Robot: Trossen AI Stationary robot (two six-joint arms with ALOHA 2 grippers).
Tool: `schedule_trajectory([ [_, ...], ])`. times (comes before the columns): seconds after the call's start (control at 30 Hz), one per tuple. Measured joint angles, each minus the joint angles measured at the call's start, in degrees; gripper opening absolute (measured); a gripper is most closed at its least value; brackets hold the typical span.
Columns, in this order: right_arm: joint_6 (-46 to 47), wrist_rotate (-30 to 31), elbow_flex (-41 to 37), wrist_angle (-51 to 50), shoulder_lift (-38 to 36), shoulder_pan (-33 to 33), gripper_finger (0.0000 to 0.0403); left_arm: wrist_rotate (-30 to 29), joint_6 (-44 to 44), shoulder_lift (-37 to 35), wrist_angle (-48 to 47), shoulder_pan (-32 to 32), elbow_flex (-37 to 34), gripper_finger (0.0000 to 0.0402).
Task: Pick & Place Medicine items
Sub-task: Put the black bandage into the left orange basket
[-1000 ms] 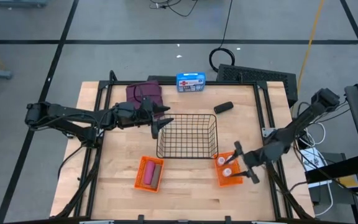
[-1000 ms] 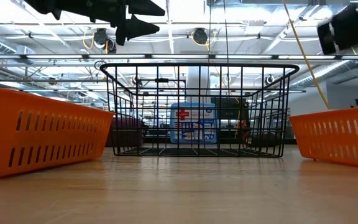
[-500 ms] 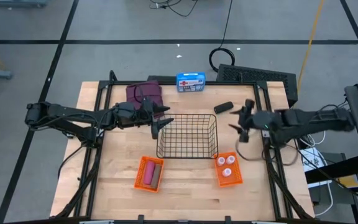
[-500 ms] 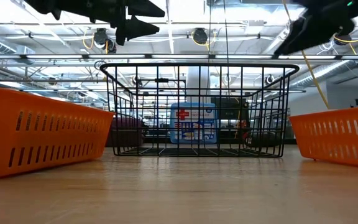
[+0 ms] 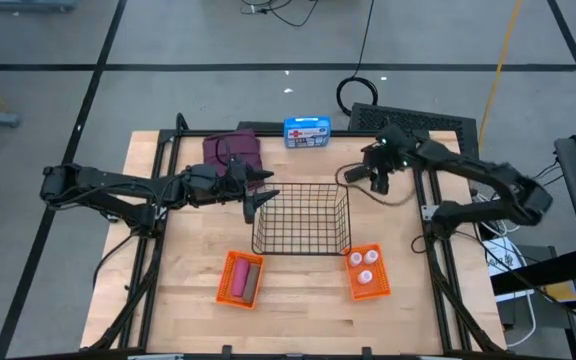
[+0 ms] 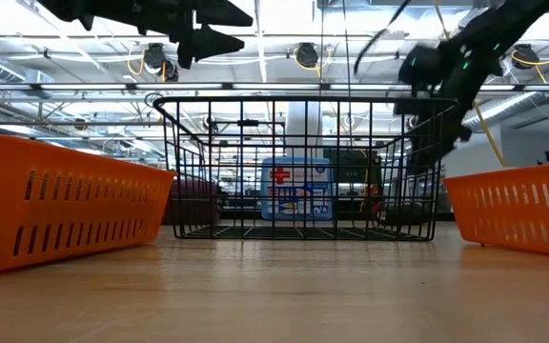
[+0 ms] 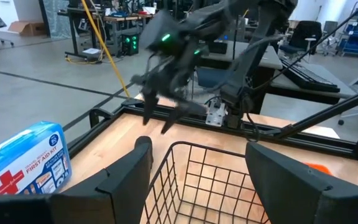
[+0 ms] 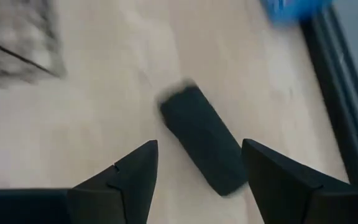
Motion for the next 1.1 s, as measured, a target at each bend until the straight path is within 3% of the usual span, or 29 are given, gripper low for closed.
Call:
schedule_trajectory([
  [0.23,-4.2,7.6,0.7,3.1,11.5,-2.5,0.0201,0.0,0.0,0.0,0.2,0.0,0.0,0.0269],
  [0.47,-8.0,10.0,0.7,7.3,14.9,-1.4,0.0200,0.0,-0.1,0.0,0.4,0.0,0.0,0.0269],
  [0.83,-7.2,8.2,0.9,7.8,20.1,-1.2,0.0194,0.0,-0.2,0.0,0.5,0.0,0.0,0.0269],
  [0.97,-5.7,7.8,0.8,7.9,19.6,-1.1,0.0159,0.0,-0.2,0.0,0.4,0.0,0.0,0.0269],
  [1.1,-3.0,7.3,0.8,7.3,19.4,-1.1,0.0088,0.0,-0.2,0.0,0.4,0.0,0.0,0.0269],
])
